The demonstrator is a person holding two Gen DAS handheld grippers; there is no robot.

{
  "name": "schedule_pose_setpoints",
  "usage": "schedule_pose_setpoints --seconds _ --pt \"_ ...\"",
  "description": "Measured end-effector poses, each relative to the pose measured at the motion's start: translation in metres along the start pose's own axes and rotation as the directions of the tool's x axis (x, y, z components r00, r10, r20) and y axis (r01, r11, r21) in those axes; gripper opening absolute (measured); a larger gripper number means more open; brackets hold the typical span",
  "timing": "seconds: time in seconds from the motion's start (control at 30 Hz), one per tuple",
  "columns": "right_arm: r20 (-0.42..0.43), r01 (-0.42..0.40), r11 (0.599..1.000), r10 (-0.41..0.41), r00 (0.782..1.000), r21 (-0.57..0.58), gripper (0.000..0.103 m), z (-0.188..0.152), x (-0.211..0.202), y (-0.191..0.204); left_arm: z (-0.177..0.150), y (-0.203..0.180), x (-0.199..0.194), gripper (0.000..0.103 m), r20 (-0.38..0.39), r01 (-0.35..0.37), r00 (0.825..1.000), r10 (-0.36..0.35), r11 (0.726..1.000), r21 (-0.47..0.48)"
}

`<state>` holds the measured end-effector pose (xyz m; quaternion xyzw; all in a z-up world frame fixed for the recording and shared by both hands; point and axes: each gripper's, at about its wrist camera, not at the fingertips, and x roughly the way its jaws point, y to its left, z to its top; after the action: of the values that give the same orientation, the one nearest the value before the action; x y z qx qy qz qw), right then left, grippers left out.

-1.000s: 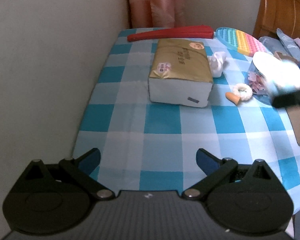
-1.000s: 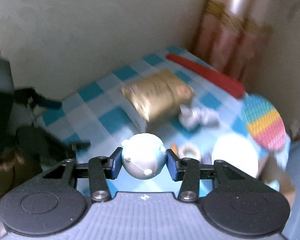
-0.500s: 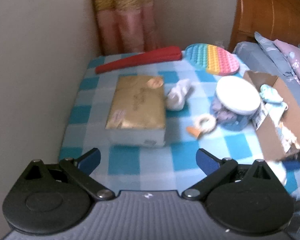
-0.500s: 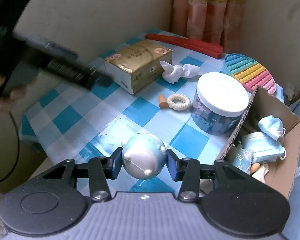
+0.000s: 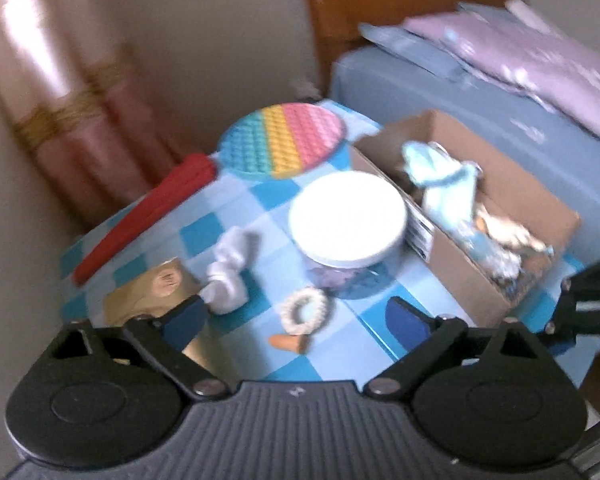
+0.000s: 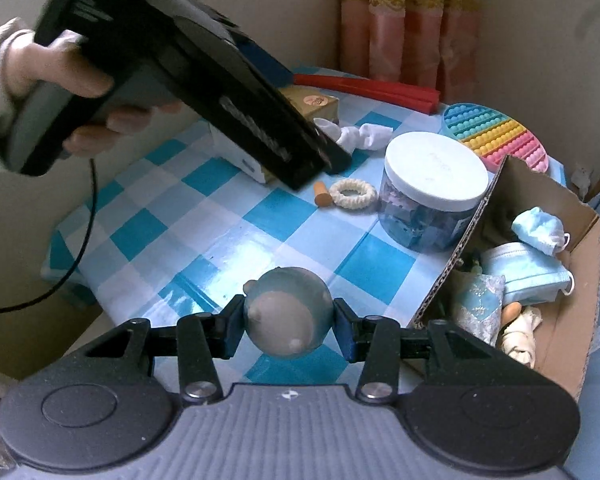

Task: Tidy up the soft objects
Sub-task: 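Grasp the beige rope ring with the left tool while the right tool holds the ball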

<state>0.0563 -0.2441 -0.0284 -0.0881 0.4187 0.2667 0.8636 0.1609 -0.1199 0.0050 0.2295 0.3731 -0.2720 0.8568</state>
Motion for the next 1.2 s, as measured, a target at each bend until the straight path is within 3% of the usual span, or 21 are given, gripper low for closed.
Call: schedule_pose_setpoints --seconds 0.13,0.27,0.37,0.53,1.2 --pt "-0.001 -0.006 1.0 0.006 1.0 -0.001 0.051 -0.003 0.001 0.0 0.002 -0.003 0.016 0.082 -0.025 0.05 0.998 -0.049 0.997 0.052" --pt "-0.004 -0.016 1.0 0.016 1.0 -0.002 0.051 -0.006 0.003 -0.001 0.003 -0.006 0.033 0.069 -0.07 0.081 0.995 -0.075 0.993 0.086" --pt "-0.016 -0.022 1.0 0.022 1.0 0.0 0.051 -0.006 0.007 -0.001 0.001 -0.006 0.048 0.052 -0.107 0.092 0.991 -0.082 0.991 0.098" --pt "-0.029 -0.02 1.0 0.02 0.999 -0.001 0.051 -0.008 0.013 -0.002 0.001 0.007 0.068 0.052 -0.134 0.128 0.983 -0.126 0.992 0.008" --pt "-0.039 -0.037 0.999 0.037 0.999 0.012 0.051 -0.002 0.022 -0.01 0.0 0.02 0.108 0.048 -0.2 0.15 0.968 -0.15 0.989 -0.015"
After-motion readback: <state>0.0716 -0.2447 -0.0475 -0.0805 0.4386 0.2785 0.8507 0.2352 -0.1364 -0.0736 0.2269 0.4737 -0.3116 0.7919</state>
